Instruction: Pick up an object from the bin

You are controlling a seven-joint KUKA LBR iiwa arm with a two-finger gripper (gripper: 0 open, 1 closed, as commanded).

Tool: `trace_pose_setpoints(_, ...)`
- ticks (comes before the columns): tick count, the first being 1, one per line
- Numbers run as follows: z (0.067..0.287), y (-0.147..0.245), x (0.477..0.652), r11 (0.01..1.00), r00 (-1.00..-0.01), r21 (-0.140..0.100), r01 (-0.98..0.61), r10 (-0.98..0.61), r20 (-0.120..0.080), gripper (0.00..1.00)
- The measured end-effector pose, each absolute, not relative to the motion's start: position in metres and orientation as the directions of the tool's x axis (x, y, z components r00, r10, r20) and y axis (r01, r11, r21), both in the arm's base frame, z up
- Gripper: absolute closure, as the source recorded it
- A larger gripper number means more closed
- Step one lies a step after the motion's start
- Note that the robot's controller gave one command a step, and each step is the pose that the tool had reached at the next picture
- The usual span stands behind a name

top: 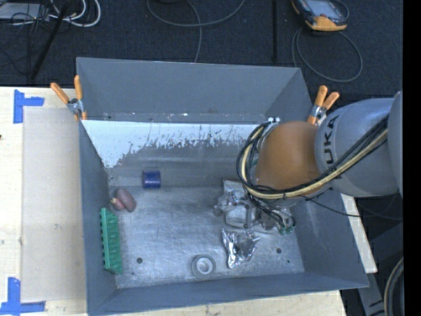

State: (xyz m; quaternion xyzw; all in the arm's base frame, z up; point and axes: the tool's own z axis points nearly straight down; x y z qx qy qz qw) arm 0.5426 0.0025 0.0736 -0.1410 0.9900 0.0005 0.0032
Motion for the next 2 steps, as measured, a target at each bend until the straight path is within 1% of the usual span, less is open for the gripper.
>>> trace_pose_setpoints(1,0.075,0.001,0.541,0.961,-0.961,0.000,-0.278,-0.278,0.005,1.00)
trace_pose_setpoints(2,0.210,0.025,0.548,0.861,-0.860,-0.002,-0.509,-0.509,-0.006,1.00)
